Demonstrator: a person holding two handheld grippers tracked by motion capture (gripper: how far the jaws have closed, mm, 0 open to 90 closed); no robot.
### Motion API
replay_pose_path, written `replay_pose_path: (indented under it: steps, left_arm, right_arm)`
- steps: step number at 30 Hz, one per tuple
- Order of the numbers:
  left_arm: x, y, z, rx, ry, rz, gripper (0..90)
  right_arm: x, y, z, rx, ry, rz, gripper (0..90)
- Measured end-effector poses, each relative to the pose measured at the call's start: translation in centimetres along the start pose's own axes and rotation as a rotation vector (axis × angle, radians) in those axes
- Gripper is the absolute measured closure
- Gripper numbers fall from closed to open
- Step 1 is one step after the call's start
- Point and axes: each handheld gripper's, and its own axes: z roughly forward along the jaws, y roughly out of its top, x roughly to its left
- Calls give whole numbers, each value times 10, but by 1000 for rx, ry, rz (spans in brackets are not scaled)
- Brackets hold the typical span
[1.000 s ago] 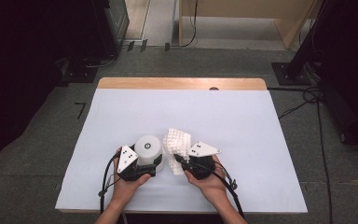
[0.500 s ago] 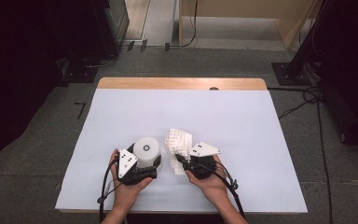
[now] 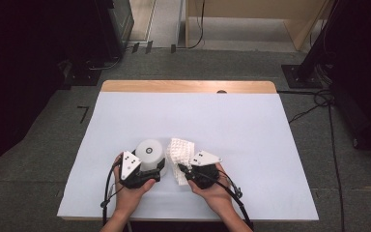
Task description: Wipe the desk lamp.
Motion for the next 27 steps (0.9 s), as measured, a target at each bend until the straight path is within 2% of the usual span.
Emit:
replay_pose_path:
  steps: [1, 3, 7, 10, 13, 17, 19, 23, 25, 27]
  left_arm:
    - [4, 3, -3, -25, -44, -11, 86]
    - [5, 5, -5, -34, -82, -11, 87]
    - [3, 3, -1, -9, -160, 4, 87]
    - [-4, 1, 3, 14, -162, 42, 87]
    - [-6, 1, 4, 20, -168, 46, 87]
    - [-8, 2, 5, 16, -178, 56, 87]
    - [-8, 3, 4, 14, -179, 55, 87]
    - [-5, 5, 2, 8, -186, 35, 87]
    - [-4, 5, 2, 7, -184, 40, 88]
    - [-5, 5, 2, 10, -176, 53, 87]
  right_arm:
    - [1, 0, 1, 8, -4, -3, 753]
    - [4, -1, 4, 13, -8, 0, 754]
    - [8, 2, 3, -15, -8, 7, 756]
    - [10, 6, -3, -44, -10, 20, 757]
    - [9, 12, -14, -97, -5, 29, 758]
    - [11, 19, -28, -156, -23, 2, 758]
    - [12, 19, -27, -143, -31, -11, 758]
    - [8, 9, -12, -65, -21, 10, 758]
    - [6, 4, -4, -22, -20, 27, 758]
    - [6, 3, -1, -10, -27, 31, 757]
